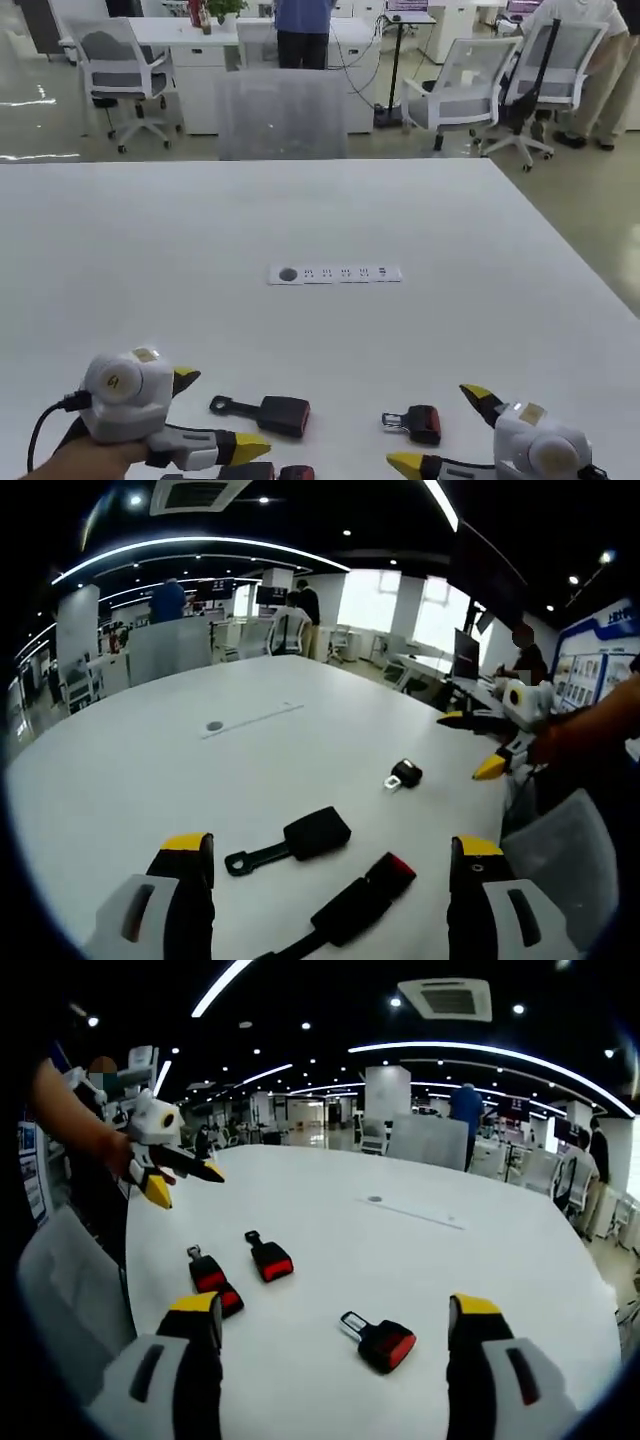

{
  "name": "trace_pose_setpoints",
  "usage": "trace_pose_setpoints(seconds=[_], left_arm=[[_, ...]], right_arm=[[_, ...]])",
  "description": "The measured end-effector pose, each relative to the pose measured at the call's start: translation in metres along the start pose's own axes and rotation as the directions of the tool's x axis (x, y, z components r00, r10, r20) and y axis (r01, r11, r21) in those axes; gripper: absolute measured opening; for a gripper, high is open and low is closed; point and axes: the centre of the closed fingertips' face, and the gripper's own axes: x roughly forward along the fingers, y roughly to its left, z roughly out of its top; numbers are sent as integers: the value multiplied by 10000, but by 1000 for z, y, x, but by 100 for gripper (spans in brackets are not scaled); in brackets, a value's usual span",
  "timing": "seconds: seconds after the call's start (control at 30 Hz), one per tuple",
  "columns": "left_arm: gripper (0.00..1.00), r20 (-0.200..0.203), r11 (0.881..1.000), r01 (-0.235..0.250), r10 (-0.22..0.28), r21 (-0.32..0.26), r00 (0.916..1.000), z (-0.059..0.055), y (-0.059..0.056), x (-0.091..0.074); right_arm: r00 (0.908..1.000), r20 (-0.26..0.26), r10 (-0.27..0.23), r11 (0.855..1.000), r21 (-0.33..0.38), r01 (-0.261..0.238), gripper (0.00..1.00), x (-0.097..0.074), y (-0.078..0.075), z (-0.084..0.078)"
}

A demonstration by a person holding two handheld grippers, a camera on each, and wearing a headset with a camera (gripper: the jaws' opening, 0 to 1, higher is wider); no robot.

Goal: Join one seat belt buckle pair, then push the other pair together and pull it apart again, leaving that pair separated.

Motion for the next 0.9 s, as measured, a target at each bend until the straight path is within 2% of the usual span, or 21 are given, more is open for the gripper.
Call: trace_pose_setpoints(seconds=[0.03, 0.17, 0.23, 0.27, 0.47, 0.6, 0.67, 0.7, 0.73, 0.9], left_arm=[[100, 58, 10000, 5, -5, -42, 10000, 0, -1, -2], [100, 138, 9999, -77, 77, -69, 9999, -15, -7, -20], [100, 125, 10000, -33, 33, -27, 9999, -24, -14, -30], [100, 173, 9995, 152, -157, 286, 9997, -27, -20, -36], [100, -122, 9971, 418, -411, 634, 9991, -49, -33, -55], [100, 24, 9948, 350, -354, 953, 9994, -49, -33, -65], [99, 213, 9938, 278, -303, 1074, 9993, -45, -32, -71], [98, 504, 9937, 241, -298, 1095, 9983, -41, -31, -74], [98, 610, 9939, 210, -277, 1083, 9978, -39, -30, -75], [99, 645, 9941, 145, -215, 1071, 9977, -42, -29, -79]], right_arm=[[10000, 34, -10, 10000, 7, 10, 96, -2, 1, 1], [9999, 97, 31, 9999, -122, -30, 97, -11, 9, 1], [9999, 46, 140, 9996, -239, -139, 97, -14, 15, 0], [9996, 74, 269, 9989, -374, -267, 97, -17, 19, 1], [9980, -11, 624, 9942, -875, -623, 97, -25, 37, -1], [9975, -92, 705, 9923, -1010, -711, 98, -31, 44, -6], [9979, -89, 637, 9931, -980, -643, 99, -33, 44, -8], [9981, -80, 618, 9936, -938, -622, 99, -35, 44, -9], [9982, -77, 597, 9940, -908, -602, 99, -36, 45, -9], [9986, -99, 520, 9948, -873, -526, 100, -40, 49, -14]])
